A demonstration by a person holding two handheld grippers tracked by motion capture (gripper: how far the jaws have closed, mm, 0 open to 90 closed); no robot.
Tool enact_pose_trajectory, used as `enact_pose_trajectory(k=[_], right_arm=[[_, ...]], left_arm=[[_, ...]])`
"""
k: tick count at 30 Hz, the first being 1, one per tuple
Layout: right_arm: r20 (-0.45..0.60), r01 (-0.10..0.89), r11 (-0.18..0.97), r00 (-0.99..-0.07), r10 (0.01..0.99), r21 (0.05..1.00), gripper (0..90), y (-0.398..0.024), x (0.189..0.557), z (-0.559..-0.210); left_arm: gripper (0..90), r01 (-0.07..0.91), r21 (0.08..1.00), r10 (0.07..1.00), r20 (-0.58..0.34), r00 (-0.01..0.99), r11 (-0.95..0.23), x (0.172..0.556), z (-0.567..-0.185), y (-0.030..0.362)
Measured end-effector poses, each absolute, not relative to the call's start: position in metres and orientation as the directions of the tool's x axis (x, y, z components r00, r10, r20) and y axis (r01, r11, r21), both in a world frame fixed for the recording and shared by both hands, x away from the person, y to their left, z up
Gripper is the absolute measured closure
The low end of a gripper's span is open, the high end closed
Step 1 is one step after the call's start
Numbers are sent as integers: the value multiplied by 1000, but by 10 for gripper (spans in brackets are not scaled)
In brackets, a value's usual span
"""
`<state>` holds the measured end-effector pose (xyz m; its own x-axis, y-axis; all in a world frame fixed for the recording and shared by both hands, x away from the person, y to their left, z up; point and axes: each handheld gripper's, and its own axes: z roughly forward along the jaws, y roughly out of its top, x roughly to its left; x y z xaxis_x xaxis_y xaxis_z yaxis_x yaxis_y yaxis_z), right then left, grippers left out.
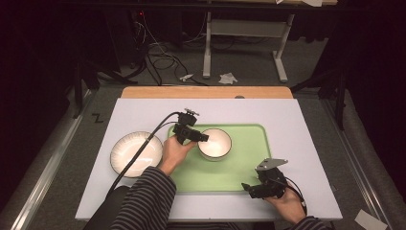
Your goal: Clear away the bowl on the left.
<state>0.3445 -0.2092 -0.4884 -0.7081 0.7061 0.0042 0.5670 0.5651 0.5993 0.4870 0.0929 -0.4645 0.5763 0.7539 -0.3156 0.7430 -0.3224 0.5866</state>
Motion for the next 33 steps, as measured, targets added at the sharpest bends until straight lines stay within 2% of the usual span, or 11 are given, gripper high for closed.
enact_pose_trajectory(k=[7, 24, 33], right_arm=[[1, 568, 567, -707, 707, 597, 241, -209, 345, -488], [1, 567, 568, -708, 706, 597, 240, -209, 344, -489], [1, 568, 567, -707, 707, 597, 241, -208, 344, -489]], left_arm=[[450, 724, 614, 756, -300, 582, -314, 477, -446, 112], [361, 718, 638, 733, -341, 588, -280, 454, -421, 147], [310, 678, 668, 733, -290, 615, -305, 433, -411, 157]])
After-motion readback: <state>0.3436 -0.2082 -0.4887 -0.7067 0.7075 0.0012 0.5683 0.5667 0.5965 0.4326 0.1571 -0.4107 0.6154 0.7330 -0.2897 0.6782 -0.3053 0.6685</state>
